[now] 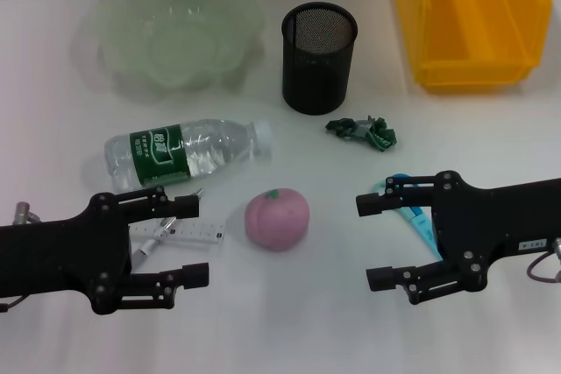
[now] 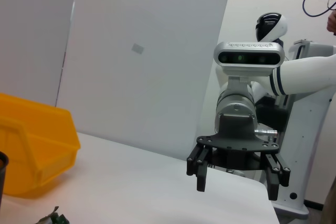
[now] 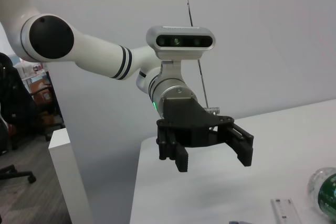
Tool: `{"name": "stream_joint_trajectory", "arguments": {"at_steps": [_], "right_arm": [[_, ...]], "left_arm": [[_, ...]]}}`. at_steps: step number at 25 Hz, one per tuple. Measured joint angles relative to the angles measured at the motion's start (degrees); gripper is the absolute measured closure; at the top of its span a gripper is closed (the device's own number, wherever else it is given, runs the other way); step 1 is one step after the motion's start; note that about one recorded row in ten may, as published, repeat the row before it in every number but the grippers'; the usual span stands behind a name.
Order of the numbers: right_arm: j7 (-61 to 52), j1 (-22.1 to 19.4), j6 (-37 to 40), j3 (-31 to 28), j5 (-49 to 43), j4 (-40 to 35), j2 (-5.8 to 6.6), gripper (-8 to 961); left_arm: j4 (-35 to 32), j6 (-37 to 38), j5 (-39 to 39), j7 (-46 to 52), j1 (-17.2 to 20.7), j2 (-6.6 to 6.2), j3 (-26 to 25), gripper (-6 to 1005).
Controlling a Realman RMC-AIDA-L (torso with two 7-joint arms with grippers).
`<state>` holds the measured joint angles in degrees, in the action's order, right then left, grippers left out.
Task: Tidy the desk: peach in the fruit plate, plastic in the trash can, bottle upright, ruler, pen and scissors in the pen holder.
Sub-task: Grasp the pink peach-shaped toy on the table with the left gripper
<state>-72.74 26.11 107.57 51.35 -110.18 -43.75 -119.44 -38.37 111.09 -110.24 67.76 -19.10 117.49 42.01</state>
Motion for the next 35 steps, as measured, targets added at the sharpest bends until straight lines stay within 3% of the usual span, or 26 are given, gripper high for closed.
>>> {"name": "stream_joint_trajectory", "arguments": {"at_steps": [14,20,29,35], "right_arm": [[0.1,-0.2,-0.39,-0.1,-0.01,0.36,-0.01,139],[6.69,-0.76,-2.1,-0.75,4.39,8.53,0.09,138],[24.11,-7.21,-4.52,-1.63,12.39,22.89,0.09,139],[31.54,-13.09,-6.45,-9.17,13.6,26.44,0.14,139]], "left_arm": [[0.23,0.0,-0.8,-0.51,0.27,0.32,-0.44,197],[1.51,0.01,0.9,-3.28,0.14,1.04,-2.86,198],[3.28,-0.02,4.88,-3.38,-1.6,0.91,-3.67,198],[3.43,-2.11,4.95,-3.18,-2.69,1.03,-3.44,198]]}}
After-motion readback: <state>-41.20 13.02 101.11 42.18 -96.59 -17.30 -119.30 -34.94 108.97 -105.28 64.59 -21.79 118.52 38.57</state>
